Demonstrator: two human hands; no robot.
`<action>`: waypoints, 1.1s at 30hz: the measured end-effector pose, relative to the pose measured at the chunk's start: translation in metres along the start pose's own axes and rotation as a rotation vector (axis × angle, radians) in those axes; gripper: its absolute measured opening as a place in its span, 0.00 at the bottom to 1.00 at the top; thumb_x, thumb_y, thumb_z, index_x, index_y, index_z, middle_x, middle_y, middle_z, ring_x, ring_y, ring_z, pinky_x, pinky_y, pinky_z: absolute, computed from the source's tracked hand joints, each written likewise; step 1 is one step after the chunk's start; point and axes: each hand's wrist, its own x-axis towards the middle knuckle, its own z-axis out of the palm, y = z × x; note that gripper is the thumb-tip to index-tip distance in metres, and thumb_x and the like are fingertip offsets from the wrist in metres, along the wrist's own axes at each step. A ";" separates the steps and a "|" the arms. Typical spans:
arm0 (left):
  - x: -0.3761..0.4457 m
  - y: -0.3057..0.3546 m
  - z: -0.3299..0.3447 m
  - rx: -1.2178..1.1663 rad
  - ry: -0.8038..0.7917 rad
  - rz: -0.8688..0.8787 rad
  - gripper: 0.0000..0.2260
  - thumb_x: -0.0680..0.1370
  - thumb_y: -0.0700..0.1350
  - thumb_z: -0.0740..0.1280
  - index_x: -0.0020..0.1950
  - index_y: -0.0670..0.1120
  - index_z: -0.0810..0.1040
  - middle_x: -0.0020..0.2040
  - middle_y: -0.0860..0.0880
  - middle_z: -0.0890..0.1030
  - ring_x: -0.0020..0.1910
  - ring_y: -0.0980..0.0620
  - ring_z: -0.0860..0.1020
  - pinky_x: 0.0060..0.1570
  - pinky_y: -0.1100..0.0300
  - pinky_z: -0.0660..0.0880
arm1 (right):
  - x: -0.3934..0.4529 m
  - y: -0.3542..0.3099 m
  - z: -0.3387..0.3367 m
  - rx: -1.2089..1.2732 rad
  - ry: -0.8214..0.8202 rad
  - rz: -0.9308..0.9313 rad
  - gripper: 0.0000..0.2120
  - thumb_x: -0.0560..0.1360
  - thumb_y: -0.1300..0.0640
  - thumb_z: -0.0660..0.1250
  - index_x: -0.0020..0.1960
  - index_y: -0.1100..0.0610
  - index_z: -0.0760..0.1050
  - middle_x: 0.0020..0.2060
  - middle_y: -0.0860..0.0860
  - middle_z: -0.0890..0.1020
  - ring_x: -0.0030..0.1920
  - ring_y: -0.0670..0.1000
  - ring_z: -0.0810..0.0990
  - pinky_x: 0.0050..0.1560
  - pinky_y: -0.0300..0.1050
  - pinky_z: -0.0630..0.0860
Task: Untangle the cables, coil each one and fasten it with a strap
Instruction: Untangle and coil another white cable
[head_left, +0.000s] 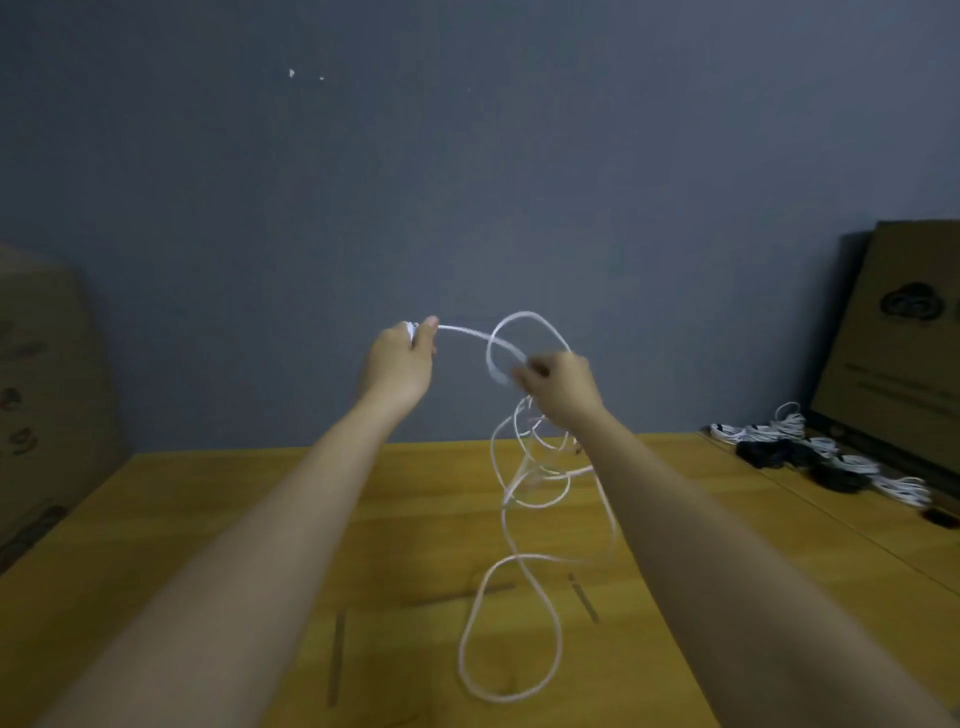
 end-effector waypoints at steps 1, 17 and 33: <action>0.000 -0.001 0.000 0.034 -0.043 0.021 0.19 0.83 0.52 0.56 0.32 0.49 0.70 0.37 0.46 0.75 0.41 0.44 0.75 0.42 0.56 0.67 | -0.005 0.004 0.002 -0.020 -0.202 0.040 0.13 0.76 0.58 0.67 0.35 0.62 0.77 0.31 0.58 0.79 0.32 0.54 0.76 0.31 0.39 0.72; 0.054 -0.059 0.089 -0.106 -0.227 -0.069 0.17 0.82 0.52 0.57 0.35 0.49 0.71 0.34 0.48 0.74 0.43 0.39 0.78 0.42 0.56 0.68 | 0.057 0.055 0.069 0.201 -0.389 0.042 0.10 0.79 0.58 0.64 0.43 0.63 0.79 0.32 0.54 0.81 0.31 0.48 0.79 0.36 0.43 0.77; 0.140 -0.002 0.043 0.152 -0.321 -0.207 0.16 0.79 0.42 0.64 0.34 0.47 0.61 0.35 0.44 0.71 0.37 0.43 0.72 0.37 0.53 0.64 | 0.108 -0.002 -0.066 0.966 -0.154 0.377 0.15 0.82 0.54 0.56 0.38 0.57 0.66 0.24 0.45 0.58 0.23 0.44 0.56 0.24 0.37 0.59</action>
